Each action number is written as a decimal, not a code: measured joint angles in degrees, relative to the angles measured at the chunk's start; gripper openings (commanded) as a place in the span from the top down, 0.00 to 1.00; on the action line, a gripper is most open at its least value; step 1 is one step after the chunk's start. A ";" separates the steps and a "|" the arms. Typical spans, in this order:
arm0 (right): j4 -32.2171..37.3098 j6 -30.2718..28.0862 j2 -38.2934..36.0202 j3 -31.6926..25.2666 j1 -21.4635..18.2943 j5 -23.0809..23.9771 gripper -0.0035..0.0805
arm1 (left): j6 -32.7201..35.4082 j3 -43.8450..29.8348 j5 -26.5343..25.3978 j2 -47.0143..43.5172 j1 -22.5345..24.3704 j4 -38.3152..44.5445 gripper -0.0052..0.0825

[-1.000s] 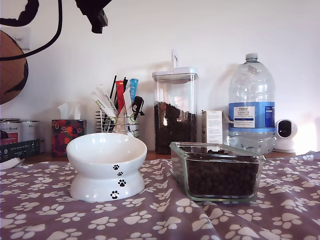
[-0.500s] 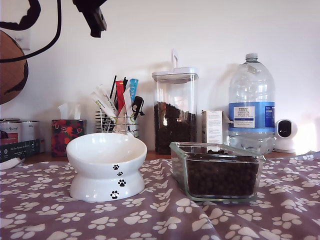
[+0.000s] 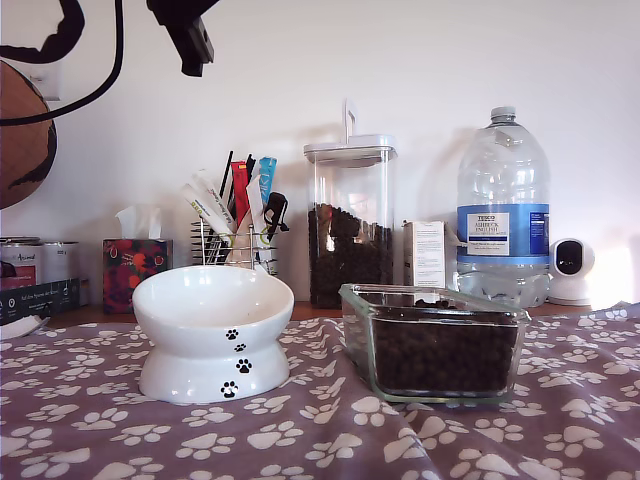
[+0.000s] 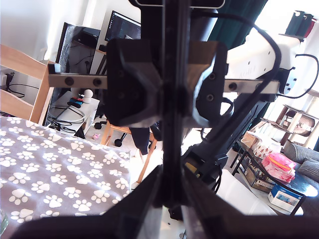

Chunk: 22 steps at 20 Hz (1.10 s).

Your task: Measure one spoon of cat food and pour it into the food bowl

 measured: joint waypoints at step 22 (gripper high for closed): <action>-22.10 4.33 -4.17 0.63 -16.92 1.86 0.53 | 4.04 0.61 -20.79 0.00 -0.48 -14.67 0.97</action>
